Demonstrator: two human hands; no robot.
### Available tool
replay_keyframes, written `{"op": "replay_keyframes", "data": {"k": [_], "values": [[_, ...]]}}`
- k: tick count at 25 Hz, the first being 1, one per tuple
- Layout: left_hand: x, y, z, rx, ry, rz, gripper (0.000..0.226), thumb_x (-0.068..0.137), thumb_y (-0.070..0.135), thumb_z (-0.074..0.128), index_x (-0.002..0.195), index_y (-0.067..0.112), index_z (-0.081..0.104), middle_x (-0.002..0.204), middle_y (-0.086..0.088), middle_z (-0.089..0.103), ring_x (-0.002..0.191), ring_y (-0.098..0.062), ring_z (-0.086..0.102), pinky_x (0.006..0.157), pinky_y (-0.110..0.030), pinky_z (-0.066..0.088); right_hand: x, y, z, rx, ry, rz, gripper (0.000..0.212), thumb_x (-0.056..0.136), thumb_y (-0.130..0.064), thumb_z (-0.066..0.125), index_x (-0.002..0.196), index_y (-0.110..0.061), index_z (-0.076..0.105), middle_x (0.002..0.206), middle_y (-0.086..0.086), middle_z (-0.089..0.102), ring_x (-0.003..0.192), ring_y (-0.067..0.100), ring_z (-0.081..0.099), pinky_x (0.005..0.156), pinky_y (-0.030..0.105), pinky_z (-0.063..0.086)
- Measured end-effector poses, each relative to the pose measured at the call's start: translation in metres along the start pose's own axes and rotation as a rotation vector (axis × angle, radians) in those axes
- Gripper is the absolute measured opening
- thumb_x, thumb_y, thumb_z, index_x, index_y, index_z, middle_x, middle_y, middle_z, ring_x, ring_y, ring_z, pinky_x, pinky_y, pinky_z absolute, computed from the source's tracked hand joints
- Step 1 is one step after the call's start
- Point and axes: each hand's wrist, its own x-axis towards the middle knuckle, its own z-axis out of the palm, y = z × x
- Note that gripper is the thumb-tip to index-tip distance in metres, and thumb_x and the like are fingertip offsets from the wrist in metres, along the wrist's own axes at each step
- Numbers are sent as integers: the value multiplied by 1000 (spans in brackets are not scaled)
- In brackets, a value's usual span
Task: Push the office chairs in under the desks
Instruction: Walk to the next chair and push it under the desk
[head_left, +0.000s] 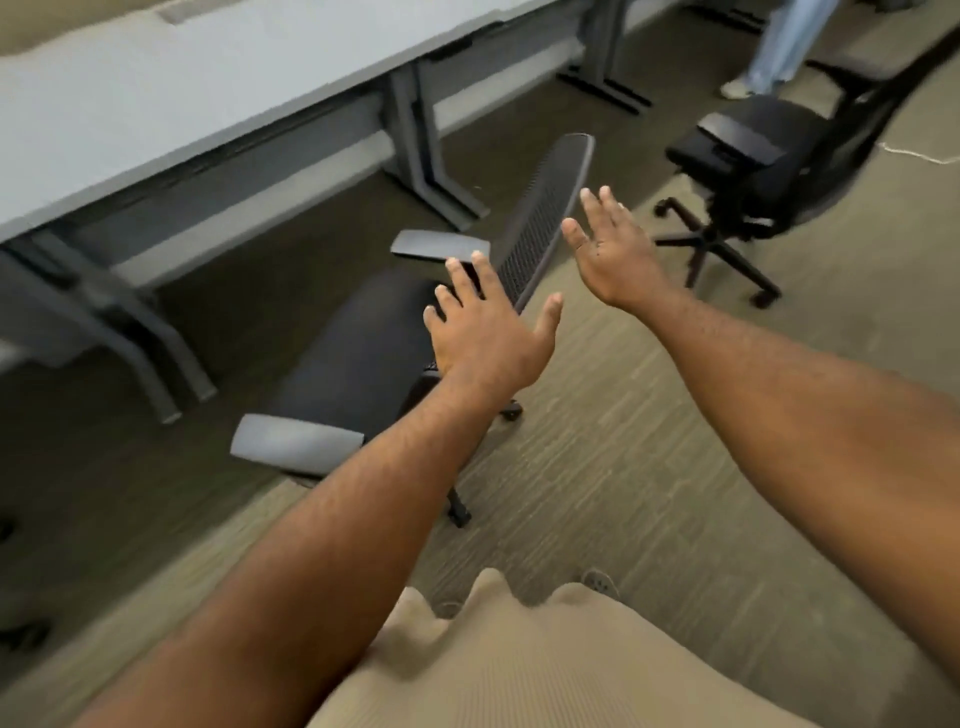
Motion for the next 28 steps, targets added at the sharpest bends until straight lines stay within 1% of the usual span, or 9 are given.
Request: {"op": "replay_keyframes", "data": {"k": [2, 5, 8, 11, 14, 16, 22, 25, 28], "values": [[-3, 3, -1, -51, 27, -128, 104, 83, 83, 8, 157, 11, 0, 165, -16, 2, 149, -36, 9, 119, -53, 10, 32, 7, -7, -12, -45, -101, 75, 95, -71, 16, 157, -30, 16, 167, 4, 8, 152, 26, 6, 120, 45, 6], [-2, 6, -3, -38, 88, -288, 105, 81, 84, 1, 157, 12, 3, 165, -13, 4, 150, -34, 8, 120, -53, 9, 84, 10, -19, -79, -93, -193, 81, 92, -74, 14, 157, -27, 20, 166, 7, 8, 152, 27, 6, 120, 46, 6], [5, -2, -6, -19, 93, -427, 106, 78, 87, 0, 157, 18, 3, 165, -12, 4, 150, -35, 9, 119, -54, 10, 126, 1, -21, -103, -132, -264, 87, 88, -79, 12, 157, -26, 20, 166, 7, 7, 152, 27, 5, 121, 48, 4], [14, -15, -12, 22, 138, -515, 105, 76, 89, 2, 157, 22, 3, 165, -12, 6, 149, -35, 11, 118, -54, 10, 149, -12, -11, -79, -170, -278, 90, 85, -81, 10, 156, -27, 22, 167, 5, 7, 152, 27, 4, 120, 49, -1], [20, -30, -17, 33, 176, -590, 105, 76, 89, 3, 157, 24, 4, 165, -11, 7, 149, -35, 12, 119, -54, 12, 158, -28, 2, -101, -131, -302, 96, 81, -85, 3, 155, -28, 27, 166, 4, 11, 151, 28, 6, 119, 51, -3], [27, -45, -21, 25, 218, -639, 103, 77, 88, 4, 157, 23, 6, 165, -11, 8, 150, -34, 12, 119, -54, 12, 162, -38, 7, -110, -115, -360, 100, 79, -87, -2, 154, -28, 28, 166, 3, 12, 151, 27, 7, 118, 52, -2], [71, -122, -41, 56, 285, -753, 99, 80, 83, 6, 158, 22, 8, 165, -10, 6, 151, -31, 7, 120, -51, 8, 183, -69, 26, -206, -164, -516, 101, 77, -89, -6, 154, -32, 29, 165, -2, 17, 151, 19, 8, 119, 48, -3], [101, -178, -50, 61, 287, -815, 97, 81, 81, 6, 158, 23, 8, 166, -7, 2, 151, -30, 4, 120, -51, 6, 213, -89, 38, -271, -191, -544, 104, 76, -89, -10, 150, -33, 37, 163, -1, 25, 151, 19, 13, 118, 48, -3], [132, -245, -62, 52, 297, -892, 93, 82, 79, 7, 157, 24, 8, 166, -6, 0, 151, -29, 1, 120, -51, 3, 254, -112, 53, -298, -288, -511, 101, 77, -87, -6, 145, -33, 47, 159, 3, 34, 149, 23, 21, 118, 52, 2]]}}
